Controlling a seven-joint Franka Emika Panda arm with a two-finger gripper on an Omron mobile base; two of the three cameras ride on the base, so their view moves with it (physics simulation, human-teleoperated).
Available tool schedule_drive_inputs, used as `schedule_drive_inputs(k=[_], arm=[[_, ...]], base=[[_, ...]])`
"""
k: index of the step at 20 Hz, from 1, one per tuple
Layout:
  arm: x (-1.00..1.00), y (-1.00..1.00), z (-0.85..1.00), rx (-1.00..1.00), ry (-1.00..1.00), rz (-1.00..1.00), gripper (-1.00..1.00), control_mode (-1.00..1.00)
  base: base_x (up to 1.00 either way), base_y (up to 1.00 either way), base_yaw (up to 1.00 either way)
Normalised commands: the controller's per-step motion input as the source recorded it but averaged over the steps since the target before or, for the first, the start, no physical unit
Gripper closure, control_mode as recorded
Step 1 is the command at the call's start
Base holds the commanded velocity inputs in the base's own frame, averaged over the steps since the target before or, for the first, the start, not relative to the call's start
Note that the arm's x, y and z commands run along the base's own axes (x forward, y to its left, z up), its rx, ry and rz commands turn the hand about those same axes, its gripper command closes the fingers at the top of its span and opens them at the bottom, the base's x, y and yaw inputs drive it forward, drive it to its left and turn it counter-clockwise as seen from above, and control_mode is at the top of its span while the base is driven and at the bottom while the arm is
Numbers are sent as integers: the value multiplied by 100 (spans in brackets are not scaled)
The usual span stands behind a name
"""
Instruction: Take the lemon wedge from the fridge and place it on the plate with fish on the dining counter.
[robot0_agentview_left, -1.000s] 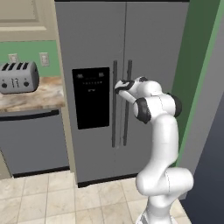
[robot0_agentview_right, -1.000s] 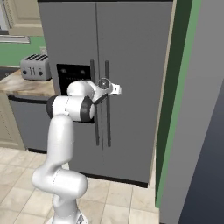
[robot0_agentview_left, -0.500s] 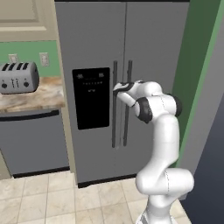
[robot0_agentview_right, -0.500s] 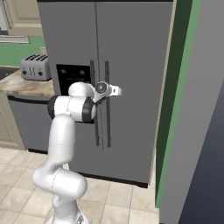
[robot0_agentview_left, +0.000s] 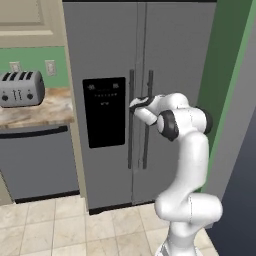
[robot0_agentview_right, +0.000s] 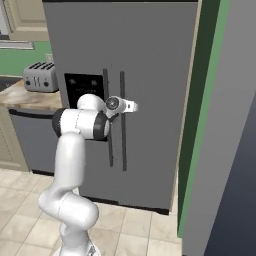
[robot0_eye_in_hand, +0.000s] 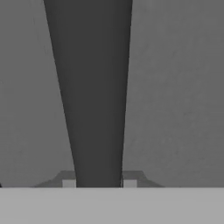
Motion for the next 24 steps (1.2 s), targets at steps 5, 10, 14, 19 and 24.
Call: schedule_drive_inputs(k=[5, 10, 14, 19, 24], arm=[[-100, -98, 9, 9, 0, -28, 100, -100], [-100, -100, 10, 11, 0, -32, 100, -100], [-100, -100, 21, 13, 0, -34, 100, -100], [-90, -93, 67, 16, -1, -37, -100, -100], [-90, -12, 100, 2, -29, -25, -100, -100]], base=[[0, 0, 0], [0, 0, 0], [0, 0, 0], [0, 0, 0], [0, 0, 0]])
